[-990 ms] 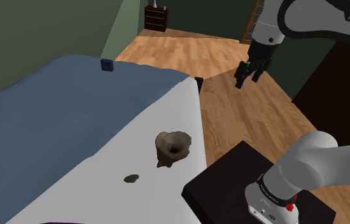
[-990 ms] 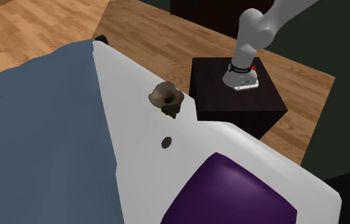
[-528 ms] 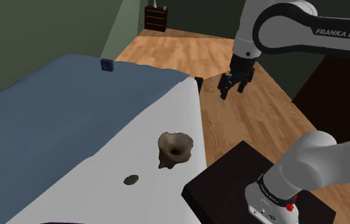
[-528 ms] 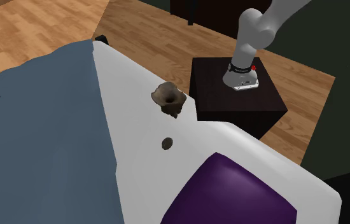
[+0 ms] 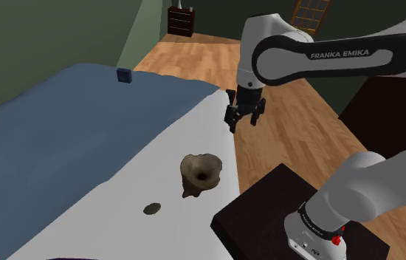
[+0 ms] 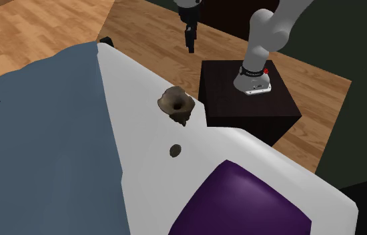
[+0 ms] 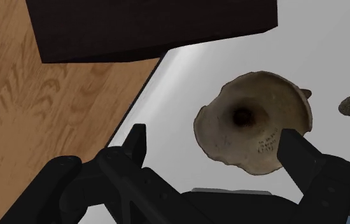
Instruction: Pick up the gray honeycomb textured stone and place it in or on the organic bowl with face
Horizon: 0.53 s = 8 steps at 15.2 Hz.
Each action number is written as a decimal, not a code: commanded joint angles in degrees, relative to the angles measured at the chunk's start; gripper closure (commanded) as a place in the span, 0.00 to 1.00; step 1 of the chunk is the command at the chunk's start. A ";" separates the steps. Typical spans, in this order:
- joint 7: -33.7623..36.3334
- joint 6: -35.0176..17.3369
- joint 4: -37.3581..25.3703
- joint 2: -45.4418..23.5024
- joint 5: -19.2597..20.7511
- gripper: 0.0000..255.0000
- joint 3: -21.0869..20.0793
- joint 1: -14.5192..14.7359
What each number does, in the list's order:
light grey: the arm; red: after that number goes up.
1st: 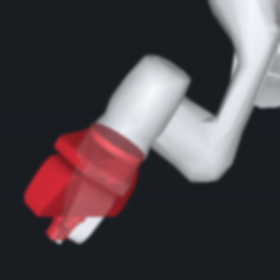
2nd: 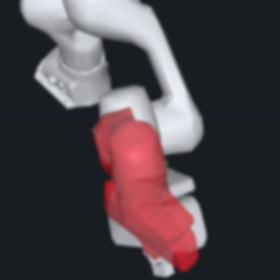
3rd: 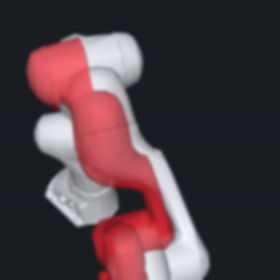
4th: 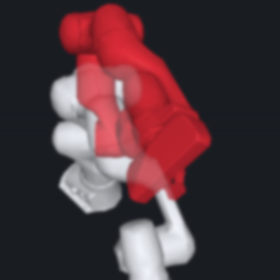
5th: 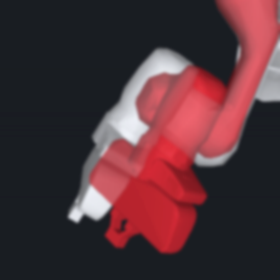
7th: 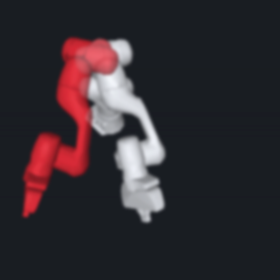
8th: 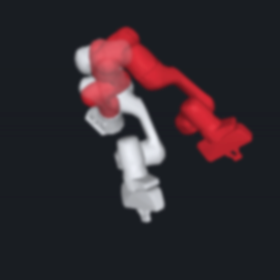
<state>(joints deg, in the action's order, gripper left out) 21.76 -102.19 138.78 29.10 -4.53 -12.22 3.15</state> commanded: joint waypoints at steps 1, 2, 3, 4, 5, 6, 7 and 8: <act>1.88 -2.17 -0.22 -3.39 -1.21 0.00 -1.32 0.45; 2.79 -3.27 -0.49 -5.25 -1.72 0.00 -1.98 0.67; 3.70 -4.36 -0.82 -7.16 -2.20 0.00 -2.63 0.88; 4.60 -5.43 -1.22 -9.11 -2.65 0.00 -3.27 1.08; 5.50 -6.49 -1.69 -11.10 -3.05 0.00 -3.89 1.28; 6.39 -7.54 -2.21 -13.14 -3.40 0.00 -4.49 1.49; 7.28 -8.56 -2.81 -15.20 -3.72 0.00 -5.08 1.69; 8.17 -9.56 -3.46 -17.30 -3.98 0.00 -5.64 1.91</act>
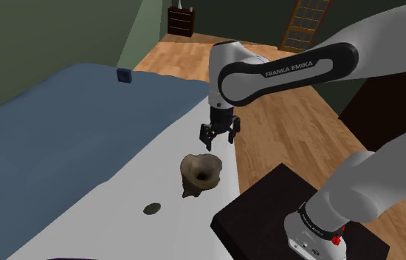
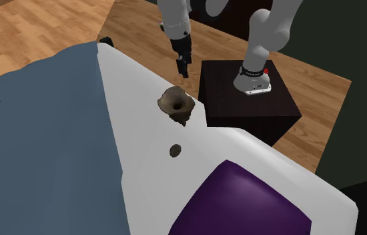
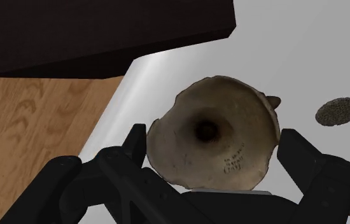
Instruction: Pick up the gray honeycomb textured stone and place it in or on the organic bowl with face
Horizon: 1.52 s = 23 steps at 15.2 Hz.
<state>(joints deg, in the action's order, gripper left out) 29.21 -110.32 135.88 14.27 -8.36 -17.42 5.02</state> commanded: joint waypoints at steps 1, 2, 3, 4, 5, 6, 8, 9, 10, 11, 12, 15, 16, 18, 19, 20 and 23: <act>1.62 -2.40 -1.28 -4.61 -0.38 0.00 -0.97 0.27; 2.51 -3.34 -2.07 -6.77 -0.55 0.00 -1.47 0.51; 3.40 -4.25 -2.91 -8.95 -0.68 0.00 -1.93 0.77; 4.28 -5.13 -3.82 -11.16 -0.76 0.00 -2.36 1.05; 5.16 -5.97 -4.78 -13.39 -0.81 0.00 -2.75 1.35; 6.04 -6.77 -5.81 -15.63 -0.81 0.00 -3.10 1.67; 7.76 -8.24 -8.06 -20.16 -0.74 0.00 -3.68 2.40; 8.59 -8.90 -9.28 -22.43 -0.66 0.00 -3.92 2.81; 9.41 -9.52 -10.56 -24.71 -0.57 0.00 -4.11 3.24; 10.21 -10.08 -11.90 -26.99 -0.47 0.00 -4.27 3.70; 10.98 -10.59 -13.30 -29.27 -0.37 0.00 -4.38 4.20; 13.12 -11.79 -17.91 -36.11 -0.08 0.00 -4.53 5.85; 13.78 -12.07 -19.58 -38.38 0.00 0.00 -4.53 6.44; 15.00 -12.46 -23.12 -42.91 0.11 0.00 -4.48 7.68; 15.57 -12.57 -25.00 -45.17 0.14 0.00 -4.44 8.31; 16.11 -12.61 -26.95 -47.44 0.15 0.00 -4.39 8.97; 17.60 -12.36 -33.31 -54.28 0.12 0.00 -4.24 10.97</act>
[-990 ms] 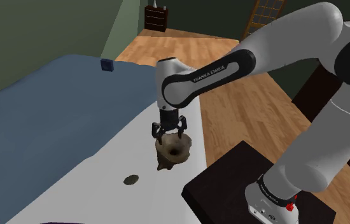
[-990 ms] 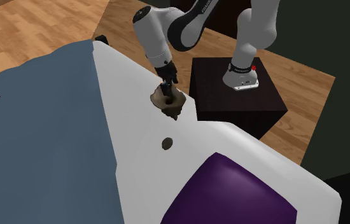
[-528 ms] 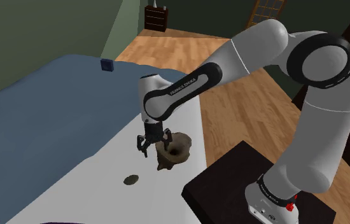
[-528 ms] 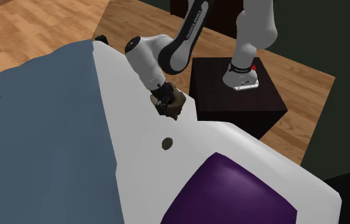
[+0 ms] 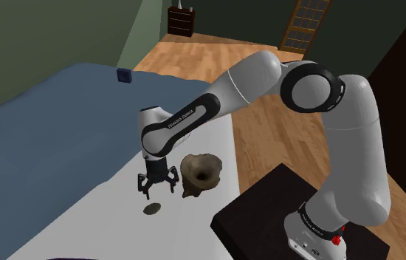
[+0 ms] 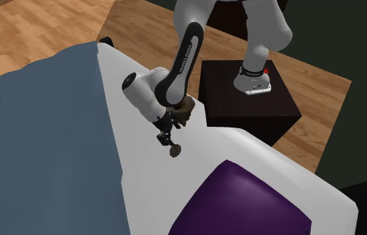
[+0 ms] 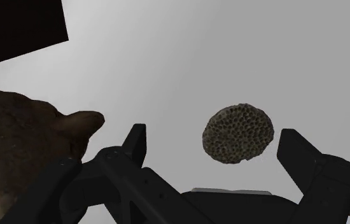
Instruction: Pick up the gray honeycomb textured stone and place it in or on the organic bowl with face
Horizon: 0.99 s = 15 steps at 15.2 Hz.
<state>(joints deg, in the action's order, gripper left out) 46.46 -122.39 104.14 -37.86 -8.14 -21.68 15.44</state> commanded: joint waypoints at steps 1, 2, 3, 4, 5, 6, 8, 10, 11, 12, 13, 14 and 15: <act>0.81 -0.07 -3.88 -4.45 -0.13 0.00 0.07 1.24; 1.26 0.22 -6.28 -6.77 -0.17 0.00 0.11 1.93; 1.58 0.48 -8.14 -8.51 -0.21 0.00 0.14 2.46; 1.58 -0.14 -7.86 -8.84 -0.21 0.00 0.16 2.62; 1.58 -0.76 -7.60 -9.17 -0.20 0.00 0.18 2.78; 1.58 -1.38 -7.35 -9.51 -0.19 0.00 0.19 2.93; 1.59 -2.60 -6.88 -10.21 -0.18 0.00 0.23 3.26; 1.60 -3.79 -6.50 -10.97 -0.15 0.00 0.28 3.59; 1.60 -4.14 -6.38 -11.18 -0.15 0.00 0.29 3.69; 1.60 -4.14 -6.39 -11.18 -0.15 0.00 0.29 3.69; 1.60 -4.14 -6.39 -11.19 -0.15 0.00 0.29 3.69; 1.60 -4.13 -6.40 -11.19 -0.15 0.00 0.29 3.69; 1.60 -4.13 -6.40 -11.19 -0.15 0.00 0.29 3.69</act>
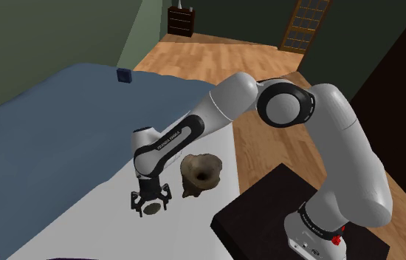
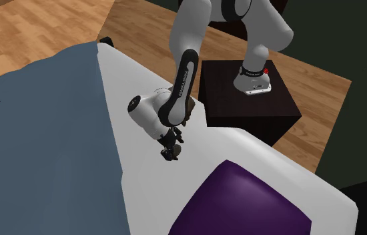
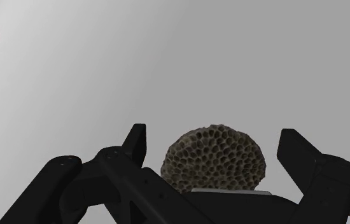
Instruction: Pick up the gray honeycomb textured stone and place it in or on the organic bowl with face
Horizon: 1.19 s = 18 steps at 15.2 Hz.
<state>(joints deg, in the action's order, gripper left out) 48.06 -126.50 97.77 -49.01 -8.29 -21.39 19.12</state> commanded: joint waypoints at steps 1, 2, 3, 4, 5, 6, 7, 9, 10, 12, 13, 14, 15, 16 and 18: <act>0.01 -0.03 -0.02 -0.03 0.00 0.00 0.00 0.02; 0.01 -0.03 -0.02 -0.03 0.00 0.00 0.00 0.02; 0.01 -0.03 -0.02 -0.03 0.00 0.00 0.00 0.02; 0.01 -0.02 -0.02 -0.03 0.00 1.00 0.00 0.02; 0.01 -0.02 -0.02 -0.03 0.00 1.00 0.00 0.02; 0.01 -0.02 -0.03 -0.04 0.00 1.00 0.00 0.02; 0.01 -0.02 -0.03 -0.04 0.00 1.00 0.00 0.02; 0.00 -0.03 -0.02 -0.04 0.00 1.00 0.00 0.02; 0.01 -0.03 -0.02 -0.04 0.00 1.00 0.00 0.02; 0.00 -0.02 -0.02 -0.03 0.01 1.00 0.01 0.01; 0.01 -0.03 -0.02 -0.03 0.00 1.00 0.00 0.02; 0.10 0.34 0.25 0.62 -0.10 1.00 -0.12 -0.11; 0.20 0.70 0.51 1.27 -0.19 1.00 -0.25 -0.23; 0.30 1.09 0.73 1.90 -0.30 1.00 -0.38 -0.35; 0.50 1.87 1.17 3.15 -0.50 1.00 -0.63 -0.59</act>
<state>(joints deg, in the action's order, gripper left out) 48.39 -125.11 99.06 -46.25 -8.74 -21.94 18.54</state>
